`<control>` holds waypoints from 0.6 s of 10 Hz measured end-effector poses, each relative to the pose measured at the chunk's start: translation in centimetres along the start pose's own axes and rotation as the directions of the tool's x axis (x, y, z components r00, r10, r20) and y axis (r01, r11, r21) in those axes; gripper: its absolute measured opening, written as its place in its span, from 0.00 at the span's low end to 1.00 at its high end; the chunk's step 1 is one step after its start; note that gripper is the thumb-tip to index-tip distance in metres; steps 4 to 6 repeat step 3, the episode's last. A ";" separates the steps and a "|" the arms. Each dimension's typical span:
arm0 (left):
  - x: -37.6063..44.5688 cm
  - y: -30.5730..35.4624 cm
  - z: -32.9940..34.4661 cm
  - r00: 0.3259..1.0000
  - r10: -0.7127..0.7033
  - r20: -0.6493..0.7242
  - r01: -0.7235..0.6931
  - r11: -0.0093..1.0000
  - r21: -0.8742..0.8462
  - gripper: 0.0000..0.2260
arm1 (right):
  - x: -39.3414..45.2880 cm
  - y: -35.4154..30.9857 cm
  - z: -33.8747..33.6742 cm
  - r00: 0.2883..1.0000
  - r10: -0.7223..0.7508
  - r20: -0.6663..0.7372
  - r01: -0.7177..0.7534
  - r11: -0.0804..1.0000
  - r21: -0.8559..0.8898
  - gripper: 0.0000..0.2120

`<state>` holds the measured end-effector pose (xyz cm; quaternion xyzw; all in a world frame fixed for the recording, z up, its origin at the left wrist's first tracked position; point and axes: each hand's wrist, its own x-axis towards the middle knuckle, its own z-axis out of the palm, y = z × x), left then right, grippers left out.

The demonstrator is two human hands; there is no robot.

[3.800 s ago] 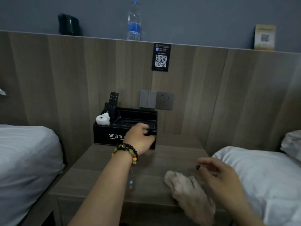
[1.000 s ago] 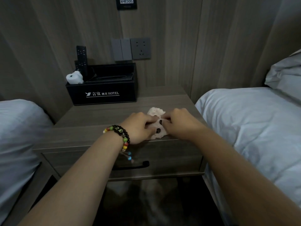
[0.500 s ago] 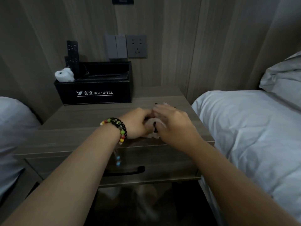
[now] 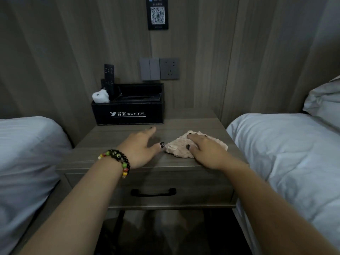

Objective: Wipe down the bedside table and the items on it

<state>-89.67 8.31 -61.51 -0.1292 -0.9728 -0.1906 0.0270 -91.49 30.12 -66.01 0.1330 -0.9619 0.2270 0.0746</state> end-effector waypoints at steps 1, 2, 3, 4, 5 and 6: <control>-2.2 0.8 -0.3 0.996 0.079 -0.039 -0.081 0.995 -0.057 0.29 | -1.0 -0.7 0.6 0.998 -0.001 -0.056 -0.001 1.000 -0.026 0.19; -3.9 1.5 -1.3 0.989 0.135 -0.065 -0.138 0.989 -0.052 0.28 | -1.2 -0.9 0.4 0.999 0.026 -0.041 -0.026 1.000 0.007 0.18; -5.3 2.2 -2.9 0.991 0.115 -0.064 -0.118 0.991 -0.056 0.29 | -2.0 -1.6 -1.5 0.997 0.083 0.004 -0.083 0.994 0.067 0.21; -5.3 2.2 -2.9 0.991 0.115 -0.064 -0.118 0.991 -0.056 0.29 | -2.0 -1.6 -1.5 0.997 0.083 0.004 -0.083 0.994 0.067 0.21; -5.3 2.2 -2.9 0.991 0.115 -0.064 -0.118 0.991 -0.056 0.29 | -2.0 -1.6 -1.5 0.997 0.083 0.004 -0.083 0.994 0.067 0.21; -5.3 2.2 -2.9 0.991 0.115 -0.064 -0.118 0.991 -0.056 0.29 | -2.0 -1.6 -1.5 0.997 0.083 0.004 -0.083 0.994 0.067 0.21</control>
